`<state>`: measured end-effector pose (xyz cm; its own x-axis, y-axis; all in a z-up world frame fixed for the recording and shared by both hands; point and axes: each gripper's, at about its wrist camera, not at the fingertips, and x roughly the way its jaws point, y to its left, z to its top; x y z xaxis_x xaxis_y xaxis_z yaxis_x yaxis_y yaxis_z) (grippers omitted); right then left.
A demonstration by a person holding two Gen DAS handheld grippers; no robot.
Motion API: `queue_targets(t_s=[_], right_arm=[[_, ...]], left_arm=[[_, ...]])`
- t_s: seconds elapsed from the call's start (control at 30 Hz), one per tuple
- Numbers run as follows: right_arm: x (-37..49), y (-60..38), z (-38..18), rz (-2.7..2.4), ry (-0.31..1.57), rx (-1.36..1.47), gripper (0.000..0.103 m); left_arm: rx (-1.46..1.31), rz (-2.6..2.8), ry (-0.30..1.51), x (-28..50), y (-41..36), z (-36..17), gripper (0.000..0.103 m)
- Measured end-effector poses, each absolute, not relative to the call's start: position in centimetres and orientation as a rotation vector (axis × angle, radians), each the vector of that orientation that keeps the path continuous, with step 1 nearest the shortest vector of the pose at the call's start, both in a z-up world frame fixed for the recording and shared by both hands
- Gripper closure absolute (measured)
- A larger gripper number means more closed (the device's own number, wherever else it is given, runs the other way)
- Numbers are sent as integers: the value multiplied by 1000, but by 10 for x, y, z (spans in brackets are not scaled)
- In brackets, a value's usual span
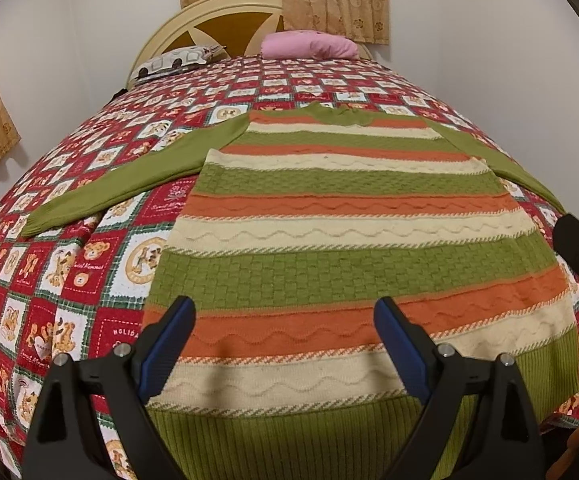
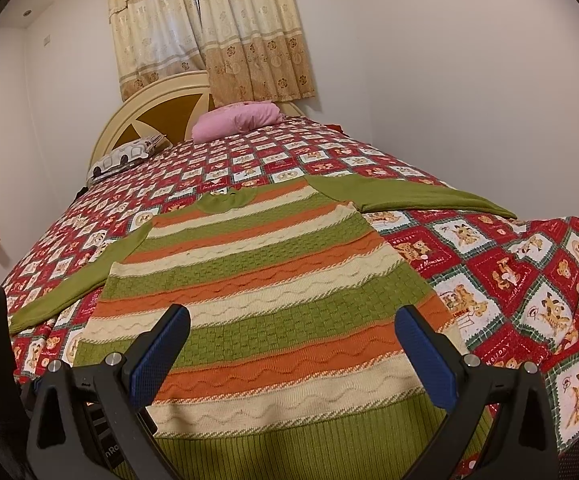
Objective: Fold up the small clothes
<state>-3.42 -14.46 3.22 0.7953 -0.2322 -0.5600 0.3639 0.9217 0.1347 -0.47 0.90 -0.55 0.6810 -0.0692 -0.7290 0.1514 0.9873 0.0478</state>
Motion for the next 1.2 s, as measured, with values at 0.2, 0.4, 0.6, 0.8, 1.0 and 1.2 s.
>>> queue_targets(t_s=[0.2,0.4,0.6,0.8,1.0,1.2], right_arm=[[-33,-144,33,-324,576,242,1],[-33,-144,32,-325,578,244,1],[-33,-144,32,-325,579,243,1],[-32,-145,30,-327,583,248,1],[-32,-144,30,-327,584,248,1],[-32,-145,30,-328,585,248,1]], left_arm=[[106,-127,812,-6,7,-5,10],[104,-125,815,-6,5,-5,10],[105,-128,817,-6,4,-5,10],[102,-128,825,-6,2,-7,10],[102,-130,827,-6,2,-8,10],[100,-130,829,-5,1,-8,10]])
